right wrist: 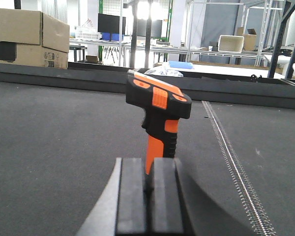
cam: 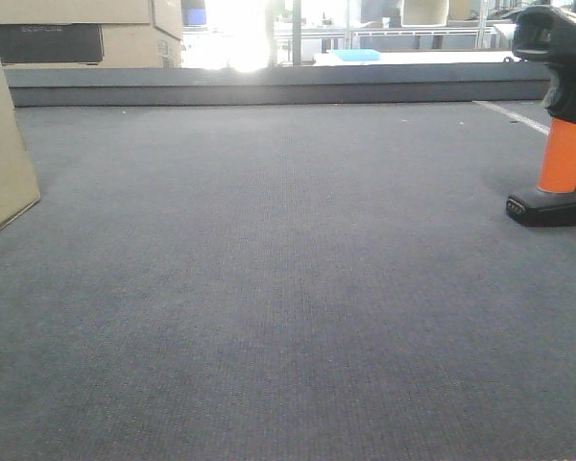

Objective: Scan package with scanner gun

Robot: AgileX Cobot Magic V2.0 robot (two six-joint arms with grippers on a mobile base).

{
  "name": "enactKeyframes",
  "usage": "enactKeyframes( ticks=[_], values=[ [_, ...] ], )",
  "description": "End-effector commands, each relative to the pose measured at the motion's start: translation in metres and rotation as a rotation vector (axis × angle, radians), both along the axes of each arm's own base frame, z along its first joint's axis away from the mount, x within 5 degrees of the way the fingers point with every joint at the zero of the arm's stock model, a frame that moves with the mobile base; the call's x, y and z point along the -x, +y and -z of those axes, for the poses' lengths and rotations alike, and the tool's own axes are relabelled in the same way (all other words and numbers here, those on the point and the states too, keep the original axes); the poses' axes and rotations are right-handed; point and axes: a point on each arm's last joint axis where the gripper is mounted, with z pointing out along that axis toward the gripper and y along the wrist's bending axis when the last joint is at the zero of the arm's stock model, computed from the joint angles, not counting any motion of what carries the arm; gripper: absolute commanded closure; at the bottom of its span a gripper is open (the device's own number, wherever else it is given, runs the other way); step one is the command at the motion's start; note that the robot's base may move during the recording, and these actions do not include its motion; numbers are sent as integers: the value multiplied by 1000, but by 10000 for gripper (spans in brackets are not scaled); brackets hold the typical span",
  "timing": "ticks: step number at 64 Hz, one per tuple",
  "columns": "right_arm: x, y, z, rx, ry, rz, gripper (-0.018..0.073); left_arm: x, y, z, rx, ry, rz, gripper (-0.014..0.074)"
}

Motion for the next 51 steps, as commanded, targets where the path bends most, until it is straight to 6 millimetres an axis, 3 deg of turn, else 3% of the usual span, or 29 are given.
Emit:
enactKeyframes(
  ticks=[1, 19, 37, 51],
  values=[
    [0, 0, -1, -1, -19, 6, 728, -10, 1, -6, -5, -6, 0, 708],
    [0, 0, -1, -1, -19, 6, 728, -16, 5, -30, -77, -89, -1, 708],
    [0, 0, -1, -1, -19, 6, 728, -13, 1, -20, 1, 25, -10, 708],
    [0, 0, -1, -1, -19, 6, 728, -23, -2, -18, 94, 111, -14, 708]
  ],
)
